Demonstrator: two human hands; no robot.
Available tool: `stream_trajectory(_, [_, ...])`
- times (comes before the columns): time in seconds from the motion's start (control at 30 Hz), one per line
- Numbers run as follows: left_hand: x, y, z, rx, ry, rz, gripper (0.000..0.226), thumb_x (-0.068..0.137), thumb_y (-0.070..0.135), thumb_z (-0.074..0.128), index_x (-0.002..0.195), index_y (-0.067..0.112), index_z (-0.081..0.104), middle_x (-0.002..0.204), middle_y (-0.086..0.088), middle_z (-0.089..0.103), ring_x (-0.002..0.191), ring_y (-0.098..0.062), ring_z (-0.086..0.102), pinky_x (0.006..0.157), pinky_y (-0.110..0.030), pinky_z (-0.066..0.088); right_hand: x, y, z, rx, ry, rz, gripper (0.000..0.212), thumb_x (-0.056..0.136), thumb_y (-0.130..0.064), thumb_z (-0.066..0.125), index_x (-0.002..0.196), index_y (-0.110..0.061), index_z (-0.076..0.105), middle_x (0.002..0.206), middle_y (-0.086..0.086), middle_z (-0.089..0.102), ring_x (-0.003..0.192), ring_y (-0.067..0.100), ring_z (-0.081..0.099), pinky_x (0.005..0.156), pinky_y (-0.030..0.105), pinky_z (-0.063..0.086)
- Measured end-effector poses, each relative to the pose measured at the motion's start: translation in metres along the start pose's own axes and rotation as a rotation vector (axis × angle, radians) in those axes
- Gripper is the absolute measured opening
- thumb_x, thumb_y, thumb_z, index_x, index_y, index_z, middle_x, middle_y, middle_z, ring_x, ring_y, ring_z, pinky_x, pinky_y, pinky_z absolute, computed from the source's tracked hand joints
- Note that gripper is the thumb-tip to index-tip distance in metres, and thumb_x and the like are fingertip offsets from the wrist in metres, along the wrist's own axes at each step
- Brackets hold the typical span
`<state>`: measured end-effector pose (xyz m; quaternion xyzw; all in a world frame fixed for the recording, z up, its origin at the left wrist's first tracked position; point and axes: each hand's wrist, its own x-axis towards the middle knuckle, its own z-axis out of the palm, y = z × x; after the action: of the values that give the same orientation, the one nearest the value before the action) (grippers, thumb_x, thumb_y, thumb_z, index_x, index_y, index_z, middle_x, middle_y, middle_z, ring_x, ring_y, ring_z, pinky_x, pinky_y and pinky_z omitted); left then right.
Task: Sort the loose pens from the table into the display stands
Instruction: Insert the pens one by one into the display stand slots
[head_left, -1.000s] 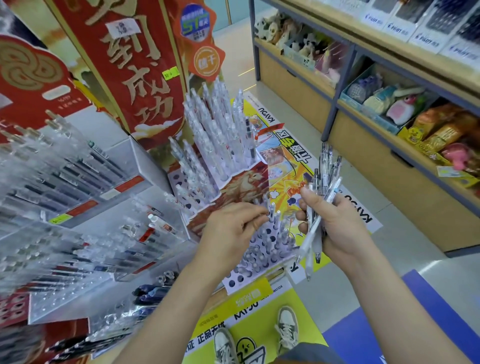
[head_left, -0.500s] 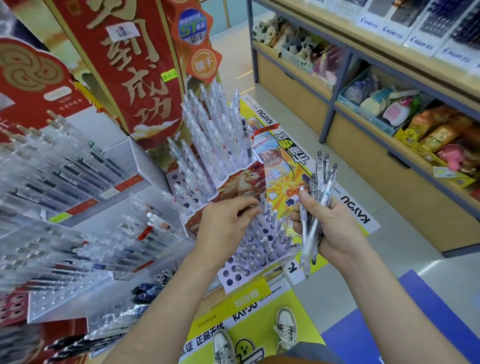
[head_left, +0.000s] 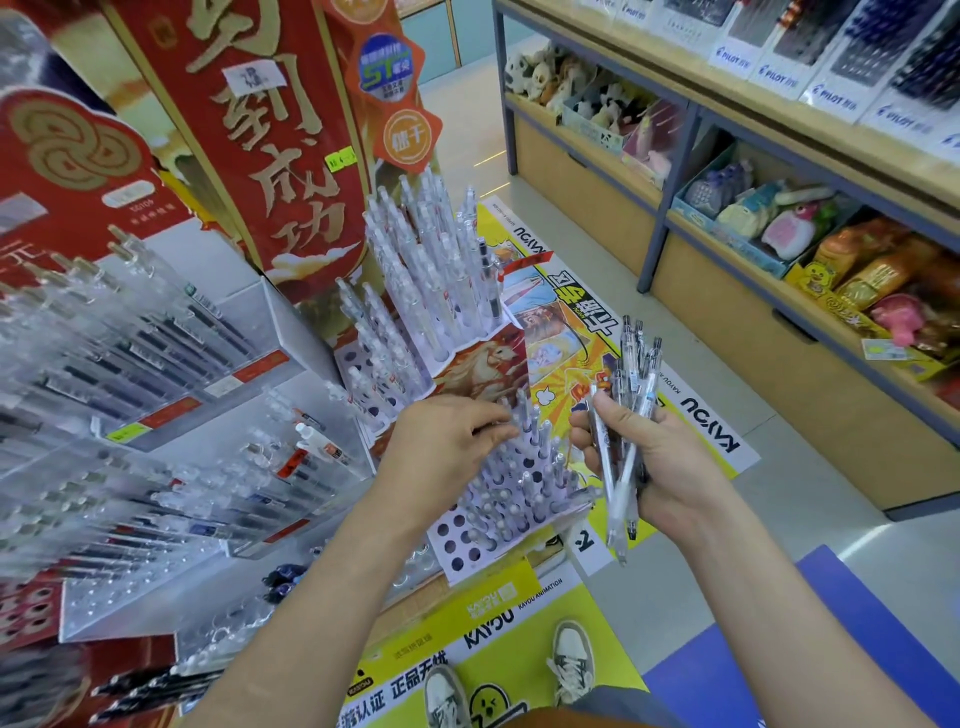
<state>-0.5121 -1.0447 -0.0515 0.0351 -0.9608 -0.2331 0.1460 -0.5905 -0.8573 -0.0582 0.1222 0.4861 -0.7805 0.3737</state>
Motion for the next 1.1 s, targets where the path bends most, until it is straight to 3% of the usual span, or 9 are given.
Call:
stream_trajectory(0.17, [0.002, -0.002, 0.008, 0.088, -0.113, 0.032, 0.023, 0.083, 0.035, 0.062, 0.079, 0.015, 0.074, 0.069, 0.001, 0.069, 0.068, -0.02, 0.063, 0.059, -0.034, 0.052, -0.003, 0.0, 0.0, -0.026, -0.037, -0.014, 0.012, 0.089, -0.007, 0.061, 0.091, 0.004, 0.065, 0.076, 0.012, 0.069, 0.056, 0.015, 0.063, 0.048, 0.021, 0.052])
stream_trajectory(0.33, [0.002, -0.002, 0.029, 0.196, -0.185, 0.05, 0.024, 0.085, 0.032, 0.063, 0.074, 0.012, 0.072, 0.068, -0.003, 0.061, 0.069, -0.026, 0.06, 0.057, -0.032, 0.049, -0.008, 0.001, 0.0, -0.177, -0.047, -0.092, 0.006, 0.09, -0.008, 0.064, 0.093, -0.007, 0.059, 0.069, 0.007, 0.057, 0.047, 0.013, 0.048, 0.038, 0.02, 0.039])
stream_trajectory(0.5, [0.007, 0.004, 0.029, 0.203, -0.239, -0.061, 0.023, 0.096, 0.031, 0.057, 0.104, 0.013, 0.068, 0.096, -0.005, 0.066, 0.095, -0.025, 0.058, 0.077, -0.035, 0.046, -0.015, 0.001, 0.002, -0.412, -0.032, -0.2, 0.029, 0.08, -0.032, 0.074, 0.097, -0.024, 0.052, 0.068, 0.0, 0.057, 0.046, 0.018, 0.042, 0.042, 0.026, 0.035])
stream_trajectory(0.6, [0.011, 0.01, 0.028, 0.247, -0.168, -0.125, 0.023, 0.094, 0.036, 0.058, 0.098, 0.015, 0.066, 0.093, -0.003, 0.068, 0.089, -0.024, 0.061, 0.072, -0.034, 0.044, -0.019, -0.002, 0.005, -0.473, -0.053, -0.24, 0.041, 0.071, -0.046, 0.072, 0.102, -0.029, 0.051, 0.066, -0.007, 0.056, 0.045, 0.018, 0.041, 0.04, 0.026, 0.035])
stream_trajectory(0.67, [0.011, 0.013, 0.027, 0.267, -0.172, -0.151, 0.026, 0.094, 0.039, 0.058, 0.095, 0.014, 0.066, 0.09, -0.003, 0.069, 0.086, -0.025, 0.062, 0.072, -0.036, 0.047, -0.021, -0.001, 0.006, -0.492, -0.06, -0.251, 0.036, 0.074, -0.05, 0.067, 0.098, -0.028, 0.052, 0.069, -0.001, 0.053, 0.045, 0.019, 0.042, 0.04, 0.026, 0.033])
stream_trajectory(0.8, [0.01, 0.012, 0.024, 0.282, -0.202, -0.193, 0.029, 0.091, 0.045, 0.059, 0.089, 0.017, 0.066, 0.081, -0.002, 0.067, 0.08, -0.024, 0.061, 0.069, -0.038, 0.05, -0.024, 0.002, 0.009, -0.362, -0.058, -0.191, 0.035, 0.078, -0.057, 0.056, 0.094, -0.026, 0.053, 0.072, 0.007, 0.056, 0.043, 0.018, 0.043, 0.038, 0.022, 0.032])
stream_trajectory(0.97, [0.009, 0.014, 0.03, 0.343, -0.155, -0.134, 0.031, 0.092, 0.045, 0.057, 0.083, 0.016, 0.064, 0.082, -0.002, 0.063, 0.081, -0.024, 0.056, 0.062, -0.034, 0.043, -0.028, 0.004, 0.012, -0.132, -0.081, -0.066, 0.063, 0.083, -0.058, 0.053, 0.122, -0.008, 0.05, 0.065, 0.01, 0.056, 0.042, 0.016, 0.041, 0.037, 0.018, 0.029])
stream_trajectory(1.1, [0.011, 0.01, 0.036, 0.236, -0.241, -0.141, 0.022, 0.092, 0.037, 0.06, 0.09, 0.017, 0.069, 0.09, -0.001, 0.064, 0.089, -0.023, 0.058, 0.07, -0.038, 0.047, -0.029, 0.003, 0.013, -0.025, -0.132, -0.022, 0.045, 0.088, -0.05, 0.055, 0.112, -0.012, 0.052, 0.065, 0.007, 0.055, 0.043, 0.013, 0.041, 0.035, 0.017, 0.028])
